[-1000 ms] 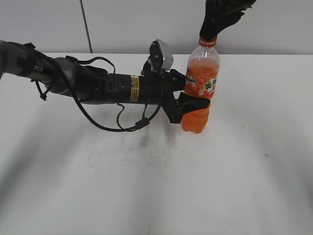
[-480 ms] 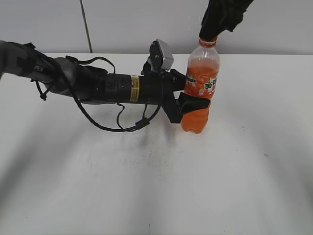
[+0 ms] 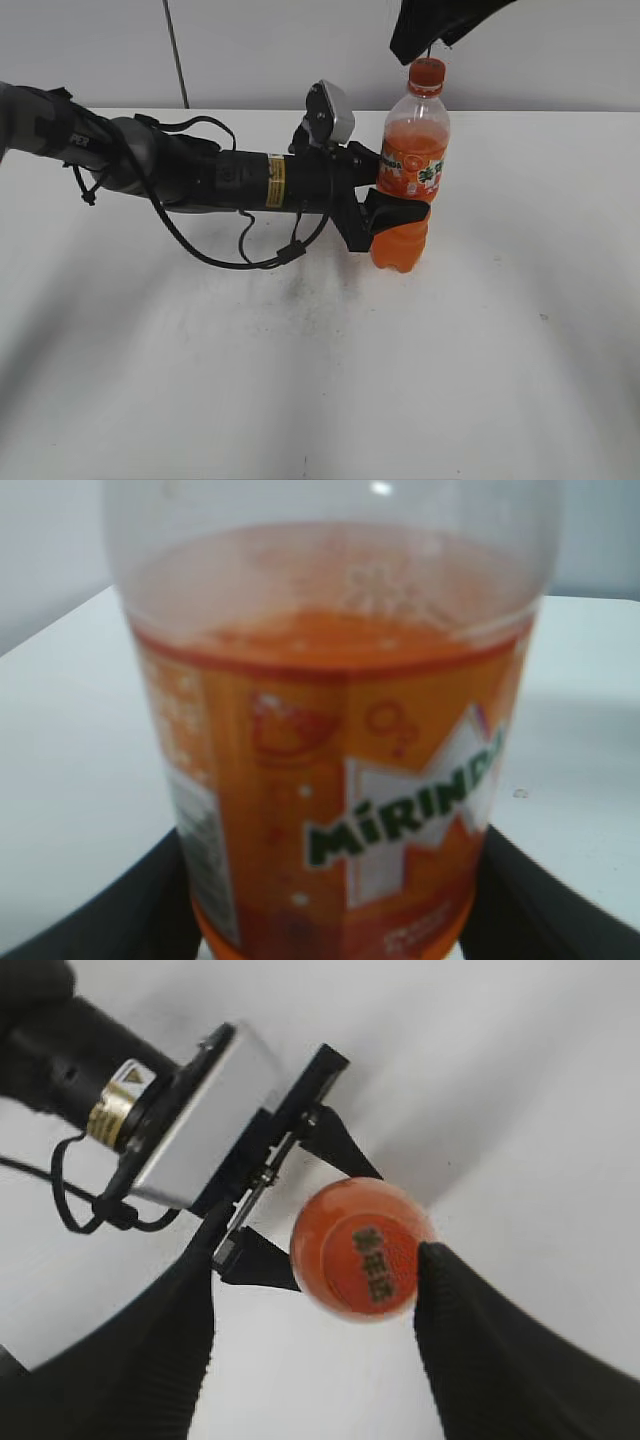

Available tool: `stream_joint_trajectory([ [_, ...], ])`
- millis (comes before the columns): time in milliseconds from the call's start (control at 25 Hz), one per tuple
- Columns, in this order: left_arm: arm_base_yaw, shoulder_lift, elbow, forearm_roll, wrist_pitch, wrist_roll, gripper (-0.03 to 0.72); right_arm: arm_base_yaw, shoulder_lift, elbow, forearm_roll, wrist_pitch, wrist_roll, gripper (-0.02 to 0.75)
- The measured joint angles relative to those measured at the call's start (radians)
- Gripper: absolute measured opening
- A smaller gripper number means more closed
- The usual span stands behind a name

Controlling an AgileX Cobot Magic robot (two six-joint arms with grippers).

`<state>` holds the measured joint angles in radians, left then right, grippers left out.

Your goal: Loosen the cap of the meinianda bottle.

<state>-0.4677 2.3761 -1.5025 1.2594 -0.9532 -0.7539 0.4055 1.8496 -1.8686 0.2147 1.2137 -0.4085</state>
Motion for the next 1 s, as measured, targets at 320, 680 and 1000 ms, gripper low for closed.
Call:
stream_joint_trajectory([
  [320,0.0,0.0,0.0,0.0,0.0,0.0,0.428,0.0,0.003,0.0,-0.069,-0.004,0.309,0.473],
  [680,0.0,0.0,0.0,0.0,-0.001,0.0,0.428,0.0,0.05,0.001,-0.069,-0.004,0.327,0.421],
  [1000,0.0,0.0,0.0,0.0,-0.001,0.0,0.428,0.0,0.051,0.001,-0.069,-0.006,0.324,0.261],
])
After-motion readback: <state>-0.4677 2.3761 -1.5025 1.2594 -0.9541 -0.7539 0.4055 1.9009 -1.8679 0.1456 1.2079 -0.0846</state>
